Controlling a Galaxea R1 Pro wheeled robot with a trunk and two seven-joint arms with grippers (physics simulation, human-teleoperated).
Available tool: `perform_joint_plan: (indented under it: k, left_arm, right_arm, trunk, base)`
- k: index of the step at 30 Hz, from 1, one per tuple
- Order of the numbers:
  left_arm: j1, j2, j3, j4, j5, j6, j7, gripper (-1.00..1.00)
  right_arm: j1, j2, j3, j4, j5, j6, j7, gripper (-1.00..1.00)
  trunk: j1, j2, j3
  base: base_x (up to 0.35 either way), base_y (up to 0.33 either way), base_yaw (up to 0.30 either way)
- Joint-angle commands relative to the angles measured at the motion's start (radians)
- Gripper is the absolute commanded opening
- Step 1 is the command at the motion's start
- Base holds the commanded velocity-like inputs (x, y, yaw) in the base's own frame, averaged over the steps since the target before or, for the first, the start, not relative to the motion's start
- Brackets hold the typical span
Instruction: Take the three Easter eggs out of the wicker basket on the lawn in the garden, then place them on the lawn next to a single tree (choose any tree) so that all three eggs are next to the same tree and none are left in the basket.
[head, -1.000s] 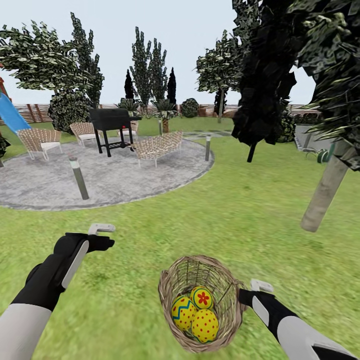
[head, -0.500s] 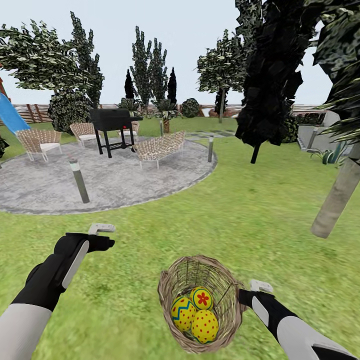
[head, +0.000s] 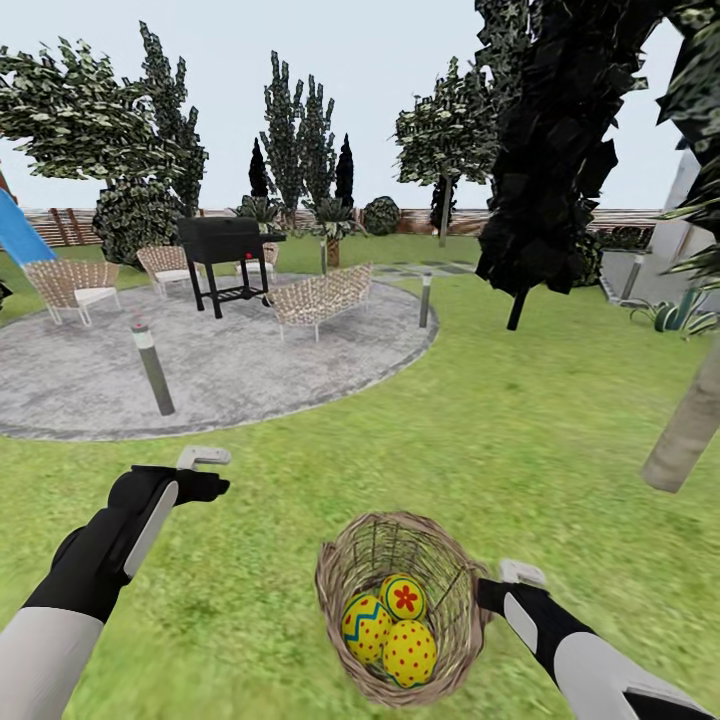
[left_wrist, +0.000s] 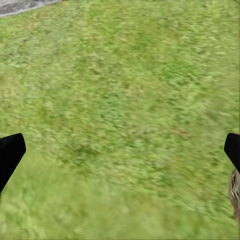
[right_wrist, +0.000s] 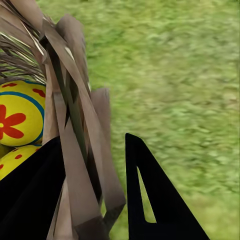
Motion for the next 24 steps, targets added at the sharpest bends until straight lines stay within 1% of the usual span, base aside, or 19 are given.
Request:
perform_joint_plan:
  k: [1, 13, 24]
  left_arm:
    - [-0.001, 0.001, -0.002, -0.001, 0.007, 0.004, 0.006, 1.00]
    - [-0.001, 0.001, -0.002, -0.001, 0.007, 0.004, 0.006, 1.00]
    - [-0.001, 0.001, -0.002, 0.000, 0.007, 0.004, 0.006, 1.00]
  right_arm:
    - [-0.001, 0.001, -0.004, -0.003, -0.011, 0.005, -0.002, -1.00]
    - [-0.001, 0.005, -0.004, -0.002, -0.011, 0.005, -0.002, -1.00]
    - [-0.001, 0.006, -0.004, -0.001, -0.011, 0.005, -0.002, -1.00]
  trunk:
    - [0.001, -0.001, -0.001]
    - [0.001, -0.001, -0.001]
    - [0.001, -0.001, -0.001]
  base:
    - [0.329, 0.075, 0.000]
    - [0.329, 0.071, 0.000]
    - [0.329, 0.004, 0.000]
